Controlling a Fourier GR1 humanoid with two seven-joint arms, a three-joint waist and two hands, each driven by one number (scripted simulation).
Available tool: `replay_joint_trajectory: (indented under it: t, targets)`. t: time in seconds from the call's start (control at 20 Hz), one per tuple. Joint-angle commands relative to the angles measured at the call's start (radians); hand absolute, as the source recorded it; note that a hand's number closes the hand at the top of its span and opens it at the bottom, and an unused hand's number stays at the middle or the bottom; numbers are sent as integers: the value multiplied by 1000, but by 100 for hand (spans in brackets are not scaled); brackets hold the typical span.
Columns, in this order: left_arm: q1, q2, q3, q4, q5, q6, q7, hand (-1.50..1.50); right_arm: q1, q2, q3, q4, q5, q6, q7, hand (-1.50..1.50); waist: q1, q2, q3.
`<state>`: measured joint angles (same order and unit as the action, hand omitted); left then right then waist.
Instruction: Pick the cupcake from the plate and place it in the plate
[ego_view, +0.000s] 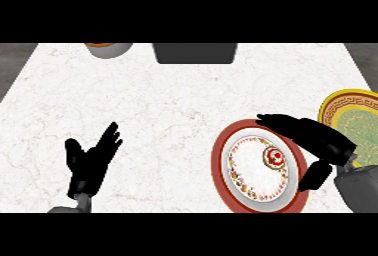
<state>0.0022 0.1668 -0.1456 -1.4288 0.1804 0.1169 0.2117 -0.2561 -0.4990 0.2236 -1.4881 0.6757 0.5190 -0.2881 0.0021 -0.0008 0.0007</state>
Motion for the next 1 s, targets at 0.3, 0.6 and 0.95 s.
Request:
replay_joint_trajectory:
  t: [0.3, 0.6, 0.95]
  targets:
    - [11, -20, 6, -79, -32, -18, 88, 0, -5, 67, -4, 157, 177, -99, -91, -150, 2, 1, 0]
    - [29, -60, 26, 27, -59, -45, -34, 0, -69, 121, -15, 156, 218, 2, -41, -150, 1, 1, -1]
    - [61, -20, 57, -57, -31, -90, 9, 0, -66, 114, 55, 195, 351, -133, -152, 150, 2, 0, -1]
